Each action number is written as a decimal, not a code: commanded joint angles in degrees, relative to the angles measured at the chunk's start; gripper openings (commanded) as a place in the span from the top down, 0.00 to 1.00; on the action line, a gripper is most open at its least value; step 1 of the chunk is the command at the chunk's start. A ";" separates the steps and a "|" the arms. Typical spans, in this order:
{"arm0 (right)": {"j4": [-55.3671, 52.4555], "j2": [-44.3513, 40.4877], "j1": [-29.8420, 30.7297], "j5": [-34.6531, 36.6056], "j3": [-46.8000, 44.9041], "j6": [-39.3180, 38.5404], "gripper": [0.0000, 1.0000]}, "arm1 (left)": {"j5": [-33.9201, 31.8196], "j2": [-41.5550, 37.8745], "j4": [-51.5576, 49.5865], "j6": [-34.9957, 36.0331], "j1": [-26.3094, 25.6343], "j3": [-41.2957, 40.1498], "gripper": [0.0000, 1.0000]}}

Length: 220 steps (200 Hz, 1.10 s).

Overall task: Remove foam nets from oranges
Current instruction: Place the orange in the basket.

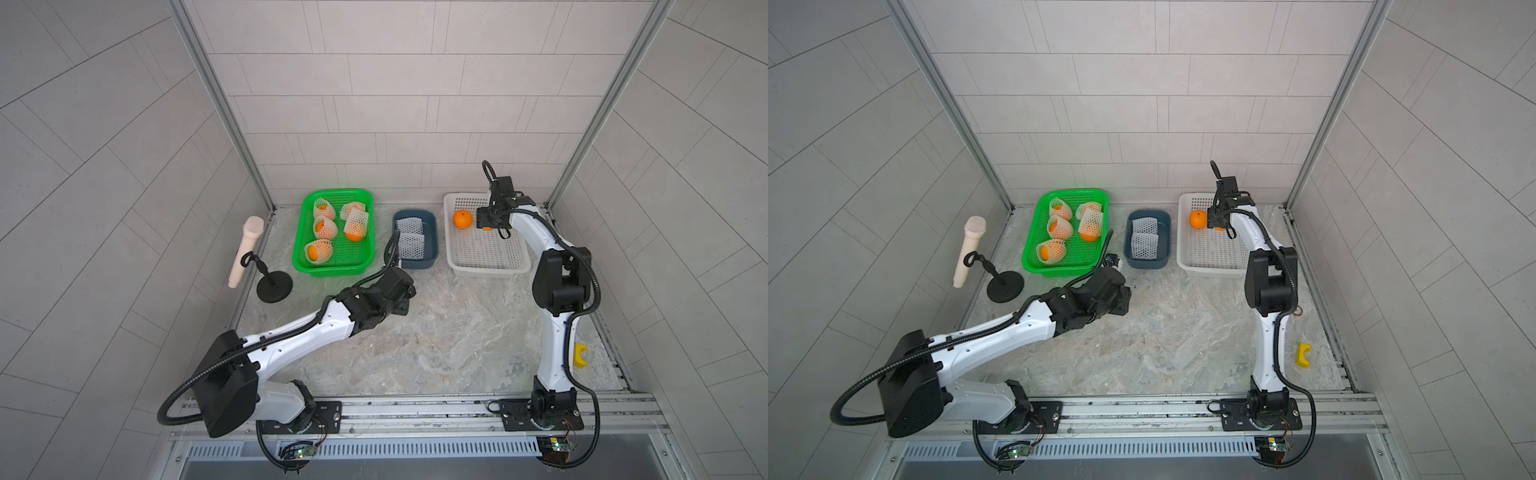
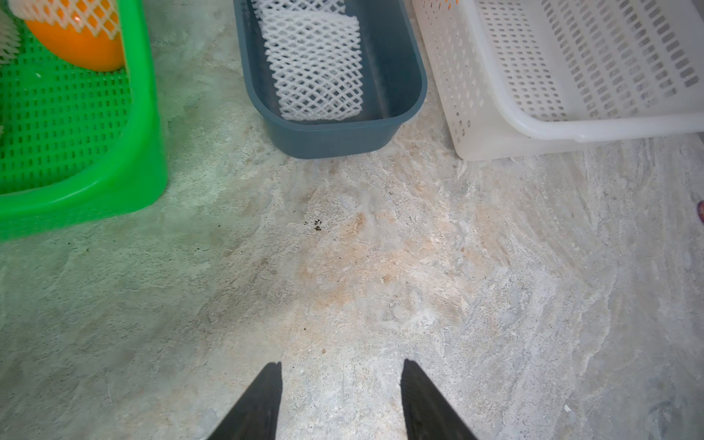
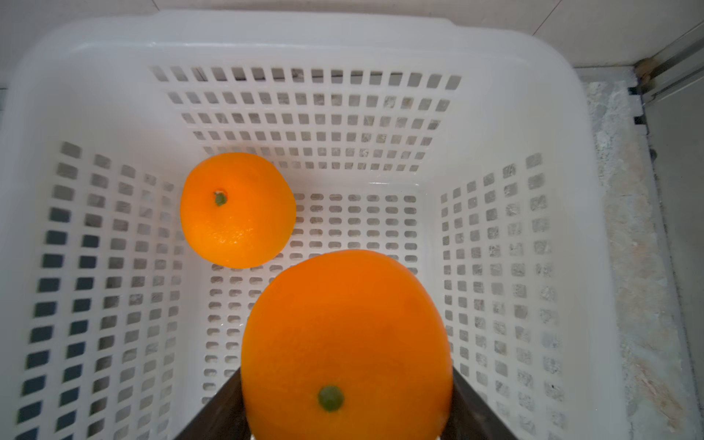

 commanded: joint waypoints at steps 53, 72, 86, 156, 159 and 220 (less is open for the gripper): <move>-8.03 12.61 -1.80 -1.31 18.67 0.05 0.31 | -1.87 -5.51 -4.52 -3.02 -0.54 -1.31 0.46; -7.95 14.88 -1.86 -2.39 20.94 -0.02 0.31 | -1.99 -6.05 -5.13 -3.24 -0.53 -1.42 0.46; -6.98 15.93 -1.88 -2.96 21.52 -0.02 0.30 | -1.90 -6.07 -5.48 -3.51 -0.54 -1.02 0.46; -4.13 18.68 -2.28 -3.60 22.84 0.39 0.30 | -2.19 -5.93 -5.79 -3.64 -0.63 -0.57 0.46; -4.16 18.82 -2.30 -3.68 22.92 0.35 0.30 | -2.15 -5.90 -5.78 -3.64 -0.65 -0.62 0.46; -4.53 21.09 -2.95 -4.77 25.26 0.73 0.28 | -1.27 -3.67 -5.35 -3.55 -0.80 0.52 0.46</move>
